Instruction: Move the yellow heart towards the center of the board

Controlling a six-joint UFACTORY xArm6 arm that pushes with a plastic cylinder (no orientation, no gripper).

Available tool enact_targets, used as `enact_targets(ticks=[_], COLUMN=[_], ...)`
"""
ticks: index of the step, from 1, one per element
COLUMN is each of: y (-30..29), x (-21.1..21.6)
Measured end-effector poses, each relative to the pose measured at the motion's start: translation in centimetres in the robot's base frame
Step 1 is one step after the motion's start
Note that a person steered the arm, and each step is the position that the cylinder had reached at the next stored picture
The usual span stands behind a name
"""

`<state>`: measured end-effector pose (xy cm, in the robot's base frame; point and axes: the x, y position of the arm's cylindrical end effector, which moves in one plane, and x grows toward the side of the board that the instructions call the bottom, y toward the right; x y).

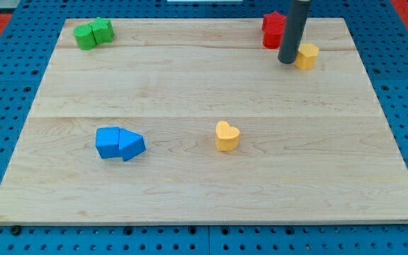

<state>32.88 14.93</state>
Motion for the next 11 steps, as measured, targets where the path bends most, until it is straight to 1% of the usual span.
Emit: enact_targets(ticks=[1, 2, 3, 4, 5, 6, 8, 9, 10, 11], y=[0.1, -2.7, -8.8, -10.8, -10.1, -11.0, -11.9, -11.4, -11.9, -16.0], x=[7.5, 13.6, 15.7, 16.7, 17.9, 20.7, 14.1, 18.9, 21.1, 16.1])
